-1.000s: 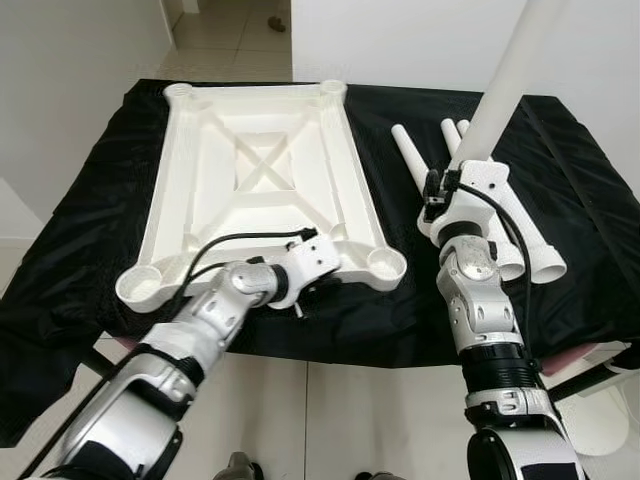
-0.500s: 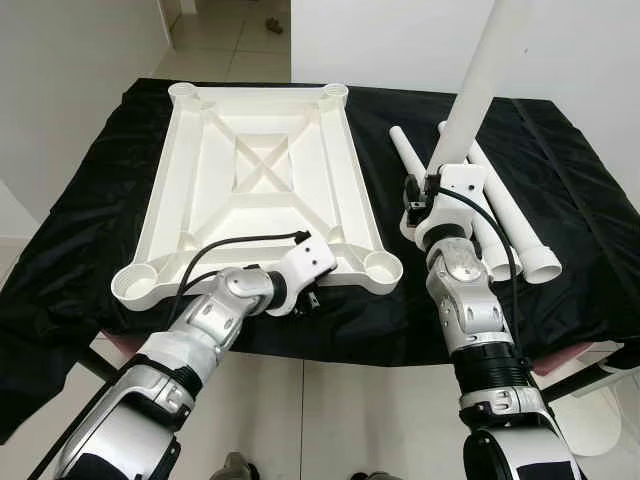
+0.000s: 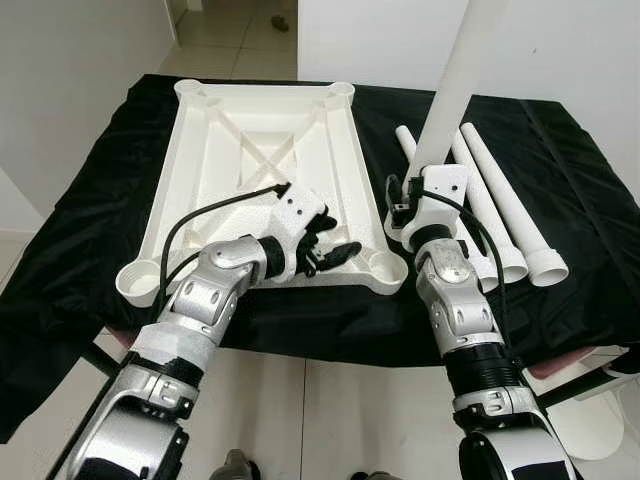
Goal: Building children table
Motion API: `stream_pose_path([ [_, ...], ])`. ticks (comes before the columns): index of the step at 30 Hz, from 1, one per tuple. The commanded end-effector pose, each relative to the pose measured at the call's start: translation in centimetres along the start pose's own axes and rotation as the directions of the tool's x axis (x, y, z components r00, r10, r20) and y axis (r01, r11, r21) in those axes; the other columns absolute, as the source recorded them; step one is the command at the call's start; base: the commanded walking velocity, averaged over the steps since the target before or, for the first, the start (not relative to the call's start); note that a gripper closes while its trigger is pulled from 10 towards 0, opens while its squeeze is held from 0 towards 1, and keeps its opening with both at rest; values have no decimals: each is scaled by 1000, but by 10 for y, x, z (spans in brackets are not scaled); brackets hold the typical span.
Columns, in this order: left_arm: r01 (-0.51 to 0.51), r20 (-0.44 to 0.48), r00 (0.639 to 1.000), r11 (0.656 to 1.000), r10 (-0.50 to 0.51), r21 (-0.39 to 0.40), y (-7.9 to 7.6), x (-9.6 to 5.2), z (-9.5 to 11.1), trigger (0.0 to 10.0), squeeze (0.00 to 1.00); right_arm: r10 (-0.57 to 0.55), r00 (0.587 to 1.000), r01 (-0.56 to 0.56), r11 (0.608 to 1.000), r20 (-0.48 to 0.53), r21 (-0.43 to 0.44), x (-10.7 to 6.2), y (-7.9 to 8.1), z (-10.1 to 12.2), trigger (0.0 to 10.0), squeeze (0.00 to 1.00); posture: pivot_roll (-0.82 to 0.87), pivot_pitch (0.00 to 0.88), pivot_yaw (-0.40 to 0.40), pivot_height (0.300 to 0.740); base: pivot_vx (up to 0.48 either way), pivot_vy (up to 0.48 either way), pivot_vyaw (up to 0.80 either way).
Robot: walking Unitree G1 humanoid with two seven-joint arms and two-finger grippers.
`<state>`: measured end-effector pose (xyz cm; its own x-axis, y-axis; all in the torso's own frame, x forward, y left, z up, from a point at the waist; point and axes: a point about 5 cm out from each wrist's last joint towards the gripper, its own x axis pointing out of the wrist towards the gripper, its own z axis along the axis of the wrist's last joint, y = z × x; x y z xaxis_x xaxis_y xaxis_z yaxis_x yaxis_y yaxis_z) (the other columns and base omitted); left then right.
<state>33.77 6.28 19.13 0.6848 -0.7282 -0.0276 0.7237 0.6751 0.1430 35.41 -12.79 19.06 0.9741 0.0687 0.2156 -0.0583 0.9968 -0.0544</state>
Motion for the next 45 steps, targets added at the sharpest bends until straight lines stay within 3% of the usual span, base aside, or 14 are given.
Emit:
stream_pose_path([
  [1, -80, 14, 997, 997, 79, 5, 3, -5, 0, 10000, 0, -5, 1000, 5, 1000, -9, 9, -2, 0, -5, 10000, 0, 152, 2, -32, 740, 0, 0, 0],
  [8, -149, 16, 989, 989, 149, -3, -9, -15, -5, 10000, 0, -7, 1000, 7, 1000, -23, -14, -5, 0, -11, 10000, 0, 164, 5, -37, 740, 0, 0, 0],
  [11, -133, 20, 991, 991, 134, -25, -15, -24, -11, 10000, 0, 55, 998, -55, 998, -15, 32, -9, 3, -13, 10000, 0, 167, 6, -39, 740, 0, 0, 0],
  [12, -88, 41, 995, 995, 90, -44, -21, -33, -12, 10000, 0, 98, 995, -98, 993, 2, 62, -12, 6, -13, 10000, 0, 171, 10, -43, 740, 0, 0, 0],
  [18, 64, 67, 996, 996, -60, -61, -43, -48, -15, 10000, 0, 145, 989, -146, 987, 32, 67, -19, 8, -12, 10000, 0, 179, 8, -55, 740, 0, 0, 0],
  [23, 113, 77, 991, 991, -108, -65, -50, -53, -15, 10000, 0, 149, 988, -151, 987, 28, 63, -22, 8, -15, 10000, 0, 181, 7, -57, 740, 0, 0, 0],
  [25, 159, 87, 984, 987, -156, -32, -56, -55, -14, 10000, 0, 153, 988, -153, 986, 10, 57, -26, 6, -20, 10000, 0, 183, 5, -59, 740, 0, 0, 0],
  [34, 187, 30, 982, 982, -187, 1, -58, -56, -18, 10000, 0, 117, 992, -113, 990, -48, 81, -38, -6, -38, 10000, 0, 169, 2, -53, 740, 0, 0, 0],
  [45, 183, 24, 983, 982, -184, 35, -57, -56, -15, 10000, 0, 93, 991, -92, 996, -94, 22, -39, -24, -49, 10000, 0, 141, 16, -42, 740, 0, 0, 0],
])
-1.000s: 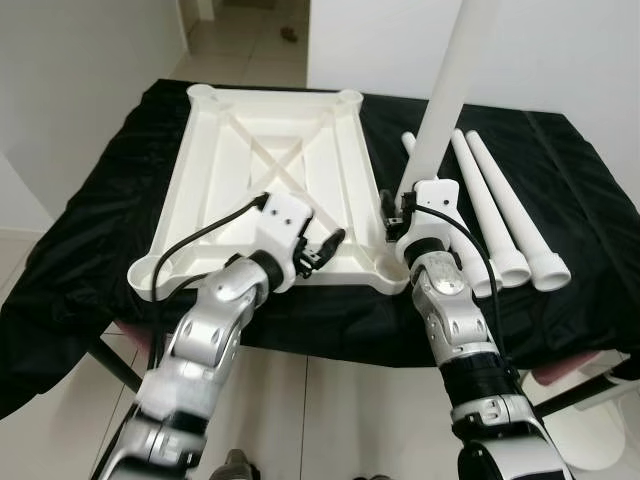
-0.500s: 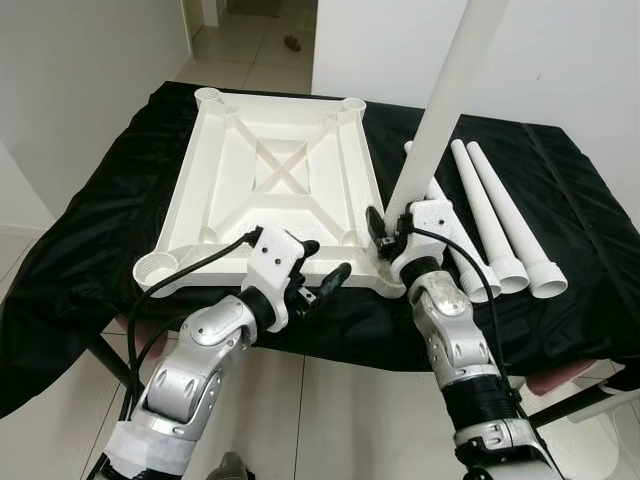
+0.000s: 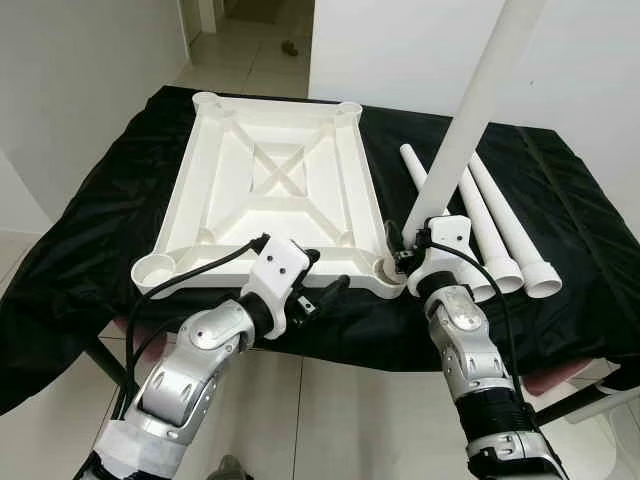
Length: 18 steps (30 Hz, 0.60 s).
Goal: Building children table
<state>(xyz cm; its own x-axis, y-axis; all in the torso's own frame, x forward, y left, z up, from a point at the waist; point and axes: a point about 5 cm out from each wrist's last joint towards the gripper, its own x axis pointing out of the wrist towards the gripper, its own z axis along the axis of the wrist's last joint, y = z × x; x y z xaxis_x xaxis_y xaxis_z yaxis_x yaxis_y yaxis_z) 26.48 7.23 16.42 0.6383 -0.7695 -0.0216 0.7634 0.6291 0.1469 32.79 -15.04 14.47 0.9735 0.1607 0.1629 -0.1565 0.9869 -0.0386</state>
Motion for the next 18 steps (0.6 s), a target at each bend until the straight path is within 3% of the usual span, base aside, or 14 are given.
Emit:
stream_pose_path([
  [1, 124, 10, 992, 992, -124, 27, -7, 1, 7, 10000, 0, -3, 999, 2, 1000, -46, -15, -2, -5, -9, 10000, 0, 141, 16, -42, 740, 0, 0, 0],
  [7, 88, 32, 996, 996, -89, 26, -2, 1, 15, 10000, 0, 87, 996, -90, 992, -34, -90, -3, -4, -7, 10000, 0, 146, 21, -37, 740, 0, 0, 0],
  [18, 95, 25, 995, 995, -96, 27, -4, -3, 18, 10000, 0, 197, 980, -198, 973, -23, -119, 6, 11, -5, 10000, 0, 159, 29, -31, 740, 0, 0, 0],
])
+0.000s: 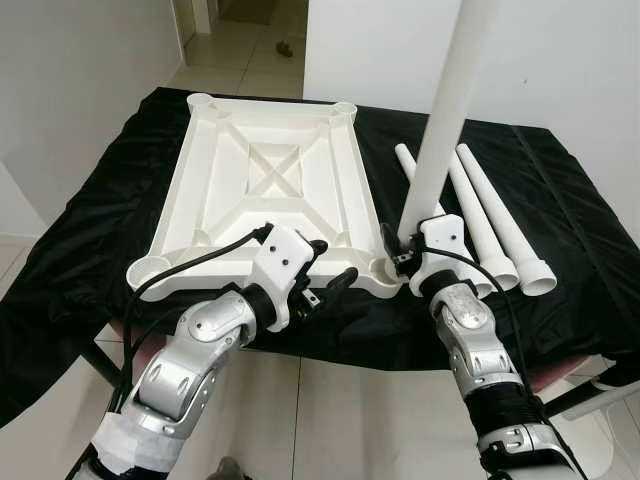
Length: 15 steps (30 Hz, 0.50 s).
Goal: Building children table
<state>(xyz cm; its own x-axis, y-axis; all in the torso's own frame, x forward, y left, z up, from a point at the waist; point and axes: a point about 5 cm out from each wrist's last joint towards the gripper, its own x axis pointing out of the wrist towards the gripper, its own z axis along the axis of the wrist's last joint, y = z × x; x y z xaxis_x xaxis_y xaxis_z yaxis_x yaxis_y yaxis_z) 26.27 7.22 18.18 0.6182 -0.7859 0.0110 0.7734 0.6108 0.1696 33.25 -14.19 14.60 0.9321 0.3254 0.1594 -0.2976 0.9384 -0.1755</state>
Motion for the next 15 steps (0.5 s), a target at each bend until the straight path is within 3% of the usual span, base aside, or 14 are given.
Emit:
stream_pose_path([
  [1, 87, -17, 996, 996, -86, 6, -6, -2, -1, 10000, 0, 41, 999, -41, 999, -26, -11, 2, 5, -5, 10000, 0, 159, 29, -34, 740, 0, 0, 0],
  [15, 78, -30, 997, 997, -78, -3, -5, -4, -2, 10000, 0, 106, 994, -107, 994, -23, -13, -3, 11, -10, 10000, 0, 157, 31, -37, 740, 0, 0, 0],
])
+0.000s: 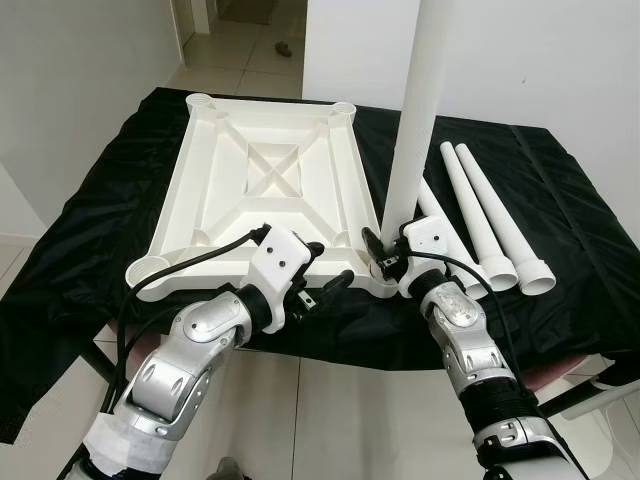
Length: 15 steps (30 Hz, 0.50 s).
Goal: Building children table
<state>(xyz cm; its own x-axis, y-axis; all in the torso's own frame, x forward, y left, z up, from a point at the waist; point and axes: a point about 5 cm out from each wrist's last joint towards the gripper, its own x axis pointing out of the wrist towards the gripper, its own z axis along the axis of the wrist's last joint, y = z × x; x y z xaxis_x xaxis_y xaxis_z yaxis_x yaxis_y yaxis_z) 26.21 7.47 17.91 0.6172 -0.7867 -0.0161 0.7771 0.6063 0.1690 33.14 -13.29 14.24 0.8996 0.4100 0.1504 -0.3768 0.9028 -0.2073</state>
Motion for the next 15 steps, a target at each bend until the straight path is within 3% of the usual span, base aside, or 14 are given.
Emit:
stream_pose_path([
  [1, 72, -5, 997, 997, -72, 1, -5, -2, 1, 10000, 0, 25, 999, -25, 1000, -29, 3, -5, 3, -8, 10000, 0, 159, 33, -39, 740, 0, 0, 0],
  [6, 67, -6, 998, 998, -67, 7, -2, -4, 2, 10000, 0, 43, 999, -43, 999, -31, 8, -9, 5, -12, 10000, 0, 161, 32, -42, 740, 0, 0, 0],
  [11, 58, -6, 998, 998, -58, 9, -1, -5, 3, 10000, 0, -21, 999, 30, 982, -51, 185, -18, 2, -26, 10000, 0, 166, 30, -47, 740, 0, 0, 0],
  [15, 58, -7, 998, 998, -58, 9, -1, -6, 3, 10000, 0, -36, 997, 52, 970, -70, 239, -21, 2, -32, 10000, 0, 168, 28, -48, 740, 0, 0, 0],
])
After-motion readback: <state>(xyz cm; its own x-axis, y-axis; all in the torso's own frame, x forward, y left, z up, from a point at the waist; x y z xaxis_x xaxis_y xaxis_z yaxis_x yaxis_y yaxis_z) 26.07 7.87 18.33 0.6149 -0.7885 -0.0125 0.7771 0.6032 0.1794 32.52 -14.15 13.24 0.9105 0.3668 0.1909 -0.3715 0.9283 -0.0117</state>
